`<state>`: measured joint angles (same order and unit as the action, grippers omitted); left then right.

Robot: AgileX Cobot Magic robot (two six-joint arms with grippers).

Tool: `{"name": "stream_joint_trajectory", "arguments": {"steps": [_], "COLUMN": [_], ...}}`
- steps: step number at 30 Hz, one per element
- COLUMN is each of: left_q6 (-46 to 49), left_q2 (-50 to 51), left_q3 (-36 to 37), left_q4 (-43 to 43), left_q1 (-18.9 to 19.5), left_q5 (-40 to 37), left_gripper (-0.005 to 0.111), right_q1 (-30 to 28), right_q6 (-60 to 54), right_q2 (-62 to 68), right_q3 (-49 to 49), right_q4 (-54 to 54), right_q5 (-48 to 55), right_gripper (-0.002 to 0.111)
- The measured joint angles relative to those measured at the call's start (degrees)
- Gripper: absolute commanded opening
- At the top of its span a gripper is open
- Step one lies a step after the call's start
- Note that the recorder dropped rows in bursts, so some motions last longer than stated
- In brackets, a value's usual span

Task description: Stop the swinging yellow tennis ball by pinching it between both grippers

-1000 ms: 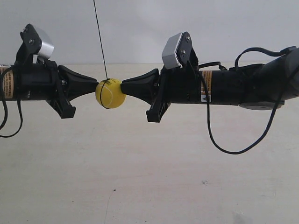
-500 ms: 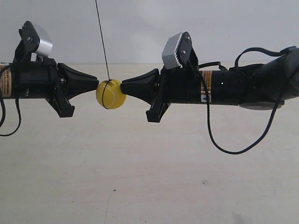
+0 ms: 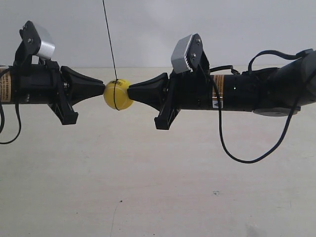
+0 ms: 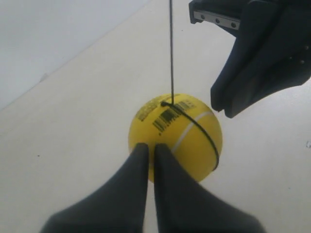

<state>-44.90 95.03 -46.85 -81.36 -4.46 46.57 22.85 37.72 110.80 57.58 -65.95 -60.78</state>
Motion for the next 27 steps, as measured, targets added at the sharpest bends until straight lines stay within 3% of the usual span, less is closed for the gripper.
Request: {"name": "stream_joint_trajectory", "arguments": {"steps": [21, 27], "left_q6": [0.0, -2.5], "left_q2": [0.0, -0.4], "left_q3": [0.0, 0.0], "left_q4": [-0.6, -2.1], "left_q1": [0.0, 3.4], "left_q5": [-2.7, -2.7], "left_gripper": [0.005, 0.005], "right_q1": [0.0, -1.0], "right_q6": [-0.1, 0.0], "right_q2": [0.0, 0.0], "right_q3": [0.0, 0.0], "right_q4": [0.0, -0.9], "right_q5": [2.2, 2.2], "right_gripper": [0.000, 0.000]}}
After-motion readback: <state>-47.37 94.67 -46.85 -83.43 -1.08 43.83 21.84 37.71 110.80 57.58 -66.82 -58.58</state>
